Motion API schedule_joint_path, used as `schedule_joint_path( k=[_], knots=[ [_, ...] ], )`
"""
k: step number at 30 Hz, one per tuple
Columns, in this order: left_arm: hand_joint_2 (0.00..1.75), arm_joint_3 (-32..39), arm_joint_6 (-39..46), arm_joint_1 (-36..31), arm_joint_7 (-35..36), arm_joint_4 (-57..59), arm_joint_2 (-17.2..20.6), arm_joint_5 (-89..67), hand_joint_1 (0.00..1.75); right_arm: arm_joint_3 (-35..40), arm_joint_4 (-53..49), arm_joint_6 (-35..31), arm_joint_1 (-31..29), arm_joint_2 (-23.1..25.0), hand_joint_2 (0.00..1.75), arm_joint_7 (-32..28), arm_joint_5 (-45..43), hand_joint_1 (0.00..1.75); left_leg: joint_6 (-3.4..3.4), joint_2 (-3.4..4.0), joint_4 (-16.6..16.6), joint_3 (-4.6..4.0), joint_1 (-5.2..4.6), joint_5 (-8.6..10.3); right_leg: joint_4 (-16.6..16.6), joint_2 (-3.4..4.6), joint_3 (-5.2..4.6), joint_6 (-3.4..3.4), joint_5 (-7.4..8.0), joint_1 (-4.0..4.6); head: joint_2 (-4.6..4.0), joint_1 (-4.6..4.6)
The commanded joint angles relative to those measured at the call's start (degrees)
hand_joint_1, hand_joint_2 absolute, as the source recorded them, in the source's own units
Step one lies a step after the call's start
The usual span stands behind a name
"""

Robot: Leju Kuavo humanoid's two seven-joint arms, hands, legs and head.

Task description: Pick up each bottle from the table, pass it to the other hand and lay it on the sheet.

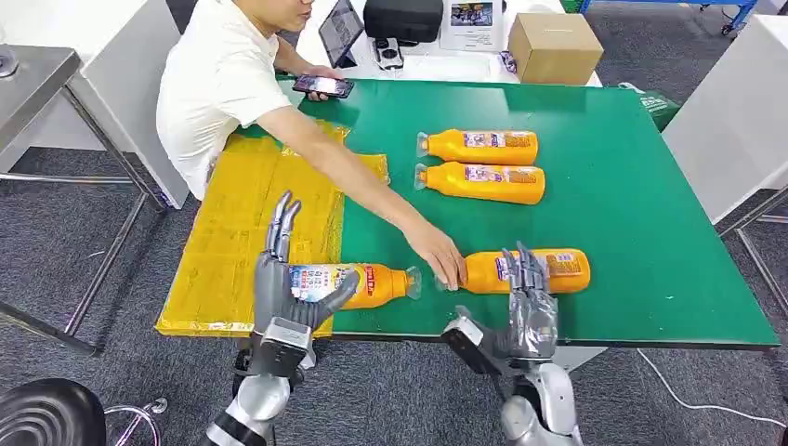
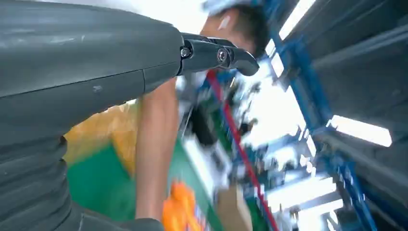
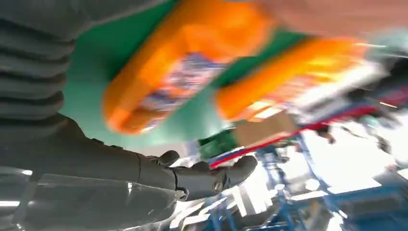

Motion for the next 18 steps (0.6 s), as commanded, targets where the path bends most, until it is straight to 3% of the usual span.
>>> schedule_joint_path(
  k=[1,7,18],
  knots=[
    [1.75,-4.5,-3.4,2.0,0.8,-3.1,1.2,3.3,0.0,-0.8,9.1,0.2,-3.3,-9.2,1.75,5.1,6.9,0.0,-0.04,0.06,0.0,0.13,0.01,-0.05,-0.1,0.06,0.12,-0.06,-0.02,0.02,0.0,0.0],
    [1.75,-5.3,-4.2,2.2,0.1,-3.5,0.7,4.9,0.0,0.1,11.0,2.4,-5.1,-10.2,1.75,6.8,7.1,0.0,-0.09,0.16,0.0,0.28,0.0,-0.12,0.0,0.15,0.22,-0.14,-0.07,0.03,0.0,-0.04],
    [1.75,-8.4,-5.0,0.2,-2.7,-2.6,0.6,8.7,0.0,2.9,27.1,0.2,-16.6,-7.6,1.75,1.3,4.1,0.0,-0.05,0.31,0.0,0.16,0.04,-0.03,0.0,0.22,0.09,-0.08,0.04,0.05,0.0,-0.02]
  ],
)
